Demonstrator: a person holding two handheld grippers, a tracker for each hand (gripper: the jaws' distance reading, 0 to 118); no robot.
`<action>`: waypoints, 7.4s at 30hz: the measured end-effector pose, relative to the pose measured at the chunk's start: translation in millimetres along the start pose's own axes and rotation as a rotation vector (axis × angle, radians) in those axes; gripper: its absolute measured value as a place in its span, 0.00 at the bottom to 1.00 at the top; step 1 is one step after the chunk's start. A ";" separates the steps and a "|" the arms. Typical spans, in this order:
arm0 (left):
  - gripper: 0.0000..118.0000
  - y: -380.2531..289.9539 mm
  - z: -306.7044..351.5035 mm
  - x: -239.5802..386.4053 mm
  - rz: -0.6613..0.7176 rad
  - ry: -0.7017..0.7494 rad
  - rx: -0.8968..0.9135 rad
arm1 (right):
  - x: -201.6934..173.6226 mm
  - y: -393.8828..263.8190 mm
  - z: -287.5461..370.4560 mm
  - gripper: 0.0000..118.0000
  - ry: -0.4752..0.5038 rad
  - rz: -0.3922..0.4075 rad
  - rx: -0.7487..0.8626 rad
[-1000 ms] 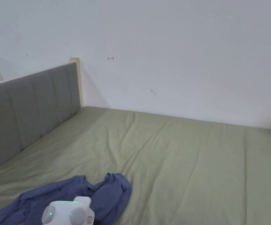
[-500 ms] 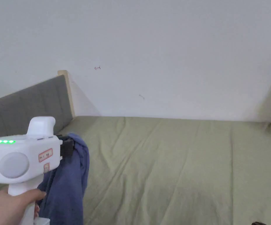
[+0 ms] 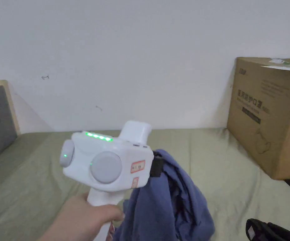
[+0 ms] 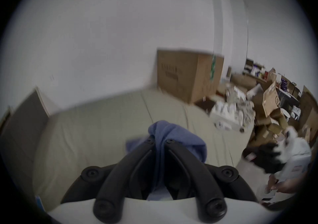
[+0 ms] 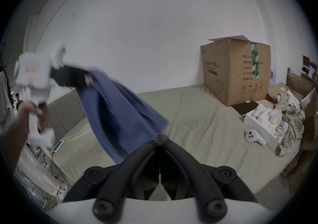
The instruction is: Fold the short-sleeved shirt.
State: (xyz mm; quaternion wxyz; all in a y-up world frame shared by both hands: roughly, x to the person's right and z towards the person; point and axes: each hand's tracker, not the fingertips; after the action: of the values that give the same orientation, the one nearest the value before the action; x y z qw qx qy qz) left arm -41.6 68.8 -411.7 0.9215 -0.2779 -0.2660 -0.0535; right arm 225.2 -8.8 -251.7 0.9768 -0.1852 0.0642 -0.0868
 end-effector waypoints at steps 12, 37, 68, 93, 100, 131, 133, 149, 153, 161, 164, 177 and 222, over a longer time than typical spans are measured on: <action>0.80 -175.1 -164.1 -62.4 0.517 -0.081 -0.591 | 26.3 -37.1 -7.3 0.00 -0.046 -0.059 -0.158; 0.00 -172.9 115.6 -25.1 0.286 0.416 0.483 | -26.1 -0.8 15.8 0.00 -0.094 0.024 0.261; 0.03 -181.0 -183.6 -121.7 0.318 0.117 -0.332 | 52.2 -16.4 -133.0 0.00 0.041 -0.155 -0.127; 0.03 -205.0 -62.9 -153.0 0.657 0.108 -0.153 | 77.0 -8.3 -357.5 0.03 0.016 -0.018 -0.819; 0.03 -137.3 27.8 -161.9 0.548 0.147 0.065 | 69.6 99.5 -239.1 0.03 0.104 -0.170 -0.451; 0.03 141.2 101.5 -240.8 0.358 0.433 0.488 | 31.4 401.6 -189.8 0.03 -0.173 0.052 0.117; 0.03 146.9 87.4 -244.0 0.368 0.439 0.506 | 30.0 405.0 -202.0 0.03 -0.192 0.058 0.136; 0.03 -34.3 -44.2 -230.7 0.482 0.341 0.121 | 73.7 164.9 -255.3 0.03 -0.219 0.066 -0.134; 0.03 -134.4 -54.9 -196.2 0.481 0.267 -0.052 | 101.8 48.2 -226.5 0.03 -0.168 0.080 -0.310; 0.03 -235.9 37.4 -138.5 0.478 0.243 -0.049 | 124.5 -51.4 -70.8 0.03 -0.131 -0.088 -0.329; 0.03 -236.6 71.8 -136.2 0.495 0.287 -0.011 | 126.7 -50.8 -29.4 0.03 -0.138 -0.165 -0.303; 0.05 -263.9 10.1 -184.1 0.572 0.289 -0.229 | 152.7 -81.0 -120.6 0.04 -0.225 -0.182 -0.576; 0.99 -146.4 -225.8 -362.2 0.517 0.308 -0.430 | 64.9 -2.9 -147.2 0.00 0.029 -0.203 -0.223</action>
State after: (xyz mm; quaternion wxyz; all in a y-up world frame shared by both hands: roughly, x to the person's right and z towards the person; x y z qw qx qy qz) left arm -282.6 -194.2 -688.2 0.8544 -0.5118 -0.0278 0.0854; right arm 265.0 -75.7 -392.5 0.9353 -0.2965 0.0686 -0.1802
